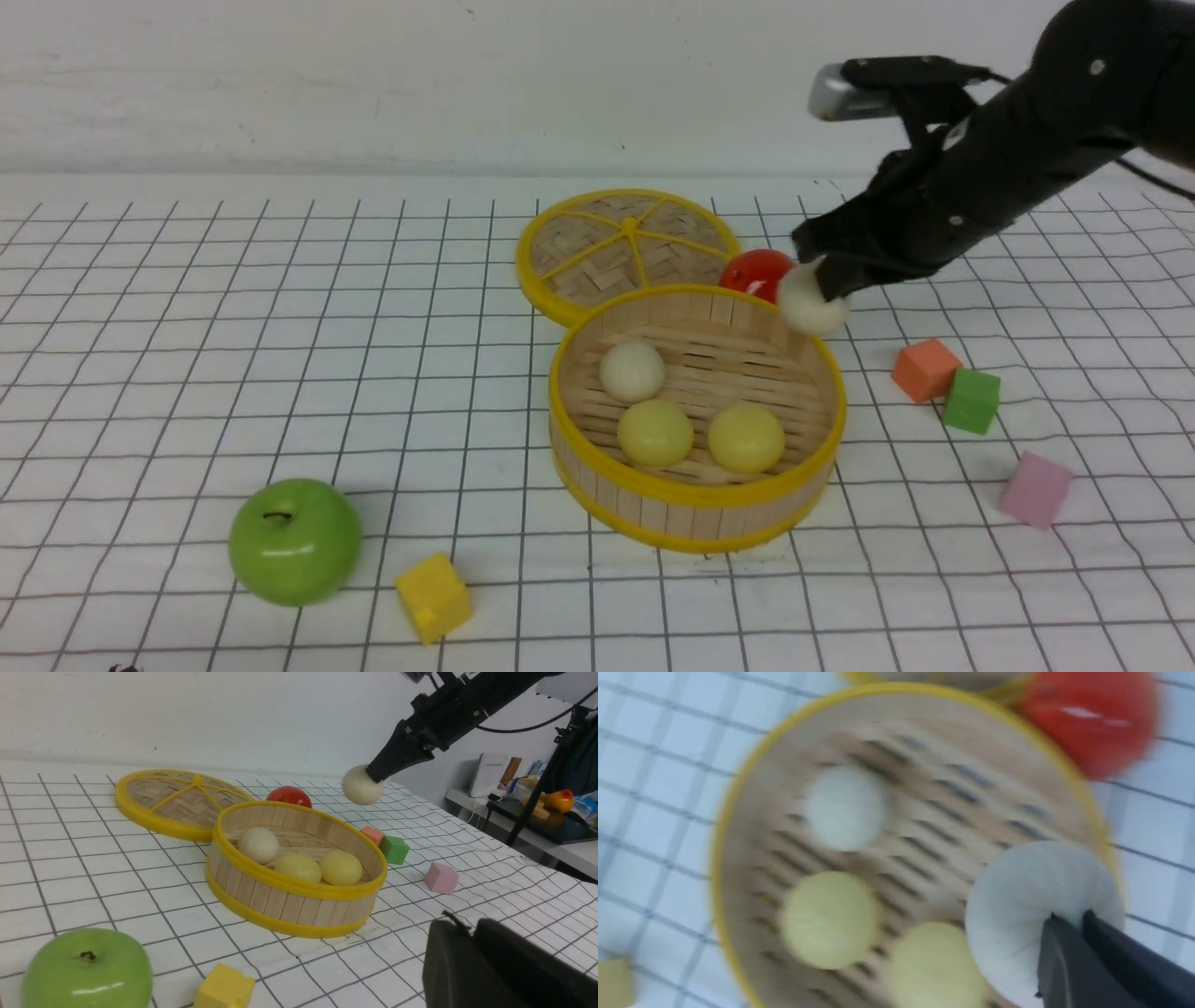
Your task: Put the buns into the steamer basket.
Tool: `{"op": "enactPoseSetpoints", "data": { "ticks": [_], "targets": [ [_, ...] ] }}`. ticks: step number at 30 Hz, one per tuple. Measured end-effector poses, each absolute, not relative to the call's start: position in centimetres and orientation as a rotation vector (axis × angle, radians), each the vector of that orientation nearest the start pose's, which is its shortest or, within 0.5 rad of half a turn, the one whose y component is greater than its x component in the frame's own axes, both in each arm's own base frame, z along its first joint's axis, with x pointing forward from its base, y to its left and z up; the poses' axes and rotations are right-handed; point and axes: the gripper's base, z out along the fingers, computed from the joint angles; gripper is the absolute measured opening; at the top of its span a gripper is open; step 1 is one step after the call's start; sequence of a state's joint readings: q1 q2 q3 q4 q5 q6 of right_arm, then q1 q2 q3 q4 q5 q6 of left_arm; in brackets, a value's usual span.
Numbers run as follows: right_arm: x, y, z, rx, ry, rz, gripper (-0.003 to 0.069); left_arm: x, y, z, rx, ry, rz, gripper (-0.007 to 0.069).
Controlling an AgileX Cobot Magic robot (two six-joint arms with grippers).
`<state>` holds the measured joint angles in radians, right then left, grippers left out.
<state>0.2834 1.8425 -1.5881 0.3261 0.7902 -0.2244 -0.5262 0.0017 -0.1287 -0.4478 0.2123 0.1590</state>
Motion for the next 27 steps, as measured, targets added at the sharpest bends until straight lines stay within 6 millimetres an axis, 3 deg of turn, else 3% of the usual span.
{"op": "enactPoseSetpoints", "data": {
  "ticks": [3,8,10,14,17,19,21,22,24,25,27],
  "targets": [
    [40.5,15.9,26.8,-0.45,2.456,0.431,0.0006,3.8,-3.2,23.9,0.269,1.569,-0.705,0.0061],
    [42.5,16.8,22.7,-0.356,2.468,0.432,0.0064,3.8,-3.2,23.9,0.269,1.569,-0.705,0.0071],
    [42.7,16.9,22.0,-0.341,2.478,0.432,0.0095,3.8,-3.2,23.9,0.269,1.569,-0.705,0.0071],
    [43.0,17.0,20.7,-0.318,2.502,0.44,0.0259,3.8,-3.2,23.9,0.269,1.569,-0.705,0.0073],
    [42.6,17.0,21.7,-0.302,2.504,0.462,0.0384,3.8,-3.2,23.9,0.269,1.569,-0.705,0.0074],
    [41.9,16.8,23.4,-0.291,2.506,0.479,0.043,3.8,-3.2,23.9,0.269,1.569,-0.705,0.0074],
    [40.4,16.3,26.3,-0.301,2.513,0.473,0.0451,3.8,-3.2,23.9,0.269,1.569,-0.705,0.0074],
    [40.1,16.2,26.9,-0.304,2.516,0.469,0.0451,3.8,-3.2,23.9,0.269,1.569,-0.705,0.0074],
    [37.4,15.2,30.4,-0.322,2.538,0.421,0.0408,3.8,-3.2,23.9,0.269,1.569,-0.705,0.0074],
    [37.1,15.1,30.7,-0.321,2.547,0.424,0.0402,3.8,-3.2,23.9,0.269,1.569,-0.705,0.0074],
    [33.5,14.2,32.6,-0.336,2.59,0.352,0.0292,3.8,-3.2,23.9,0.269,1.569,-0.705,0.0077]
  ]
}}
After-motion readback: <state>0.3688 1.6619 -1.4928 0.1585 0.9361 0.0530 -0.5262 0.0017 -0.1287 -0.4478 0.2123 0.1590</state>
